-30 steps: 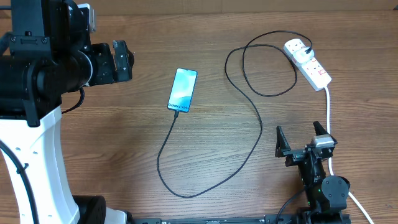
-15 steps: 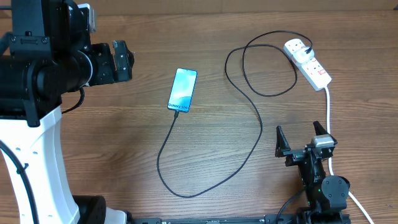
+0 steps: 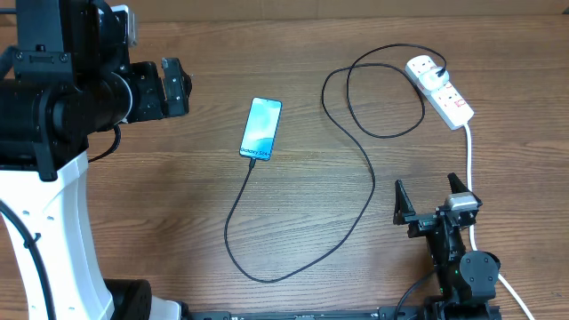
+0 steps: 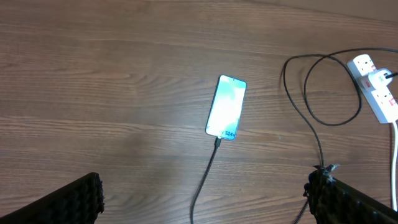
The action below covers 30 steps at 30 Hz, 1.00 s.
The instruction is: Plug charger to phone and switch on socket
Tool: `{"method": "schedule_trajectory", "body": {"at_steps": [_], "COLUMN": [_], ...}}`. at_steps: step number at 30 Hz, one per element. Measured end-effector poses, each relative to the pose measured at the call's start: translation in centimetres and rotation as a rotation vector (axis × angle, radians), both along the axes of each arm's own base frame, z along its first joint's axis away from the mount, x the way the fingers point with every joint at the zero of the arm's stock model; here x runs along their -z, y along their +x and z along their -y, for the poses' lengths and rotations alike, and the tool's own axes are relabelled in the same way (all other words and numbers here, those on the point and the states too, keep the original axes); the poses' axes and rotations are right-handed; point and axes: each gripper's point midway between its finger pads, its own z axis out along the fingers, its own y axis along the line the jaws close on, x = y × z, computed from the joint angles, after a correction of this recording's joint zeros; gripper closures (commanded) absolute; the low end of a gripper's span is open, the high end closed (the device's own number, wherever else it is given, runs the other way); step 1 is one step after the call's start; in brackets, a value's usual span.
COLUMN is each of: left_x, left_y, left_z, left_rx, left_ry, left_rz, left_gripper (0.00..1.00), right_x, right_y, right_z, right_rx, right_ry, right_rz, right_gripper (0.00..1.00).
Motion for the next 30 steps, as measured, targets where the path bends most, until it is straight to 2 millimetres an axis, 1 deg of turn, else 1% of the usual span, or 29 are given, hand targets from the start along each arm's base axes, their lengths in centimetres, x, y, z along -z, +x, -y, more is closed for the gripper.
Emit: {"method": "schedule_trajectory", "body": {"at_steps": [30], "left_x": [0.05], "left_y": [0.01], "left_z": [0.05], "left_rx": [-0.014], "left_ry": [-0.014], "left_rz": [-0.004], "left_gripper": [0.00], "right_x": [-0.02], "right_y": [0.00], "right_z": [0.00], "right_rx": [0.000], "right_ry": [0.000], "right_rz": [0.001], "right_gripper": [0.00]}}
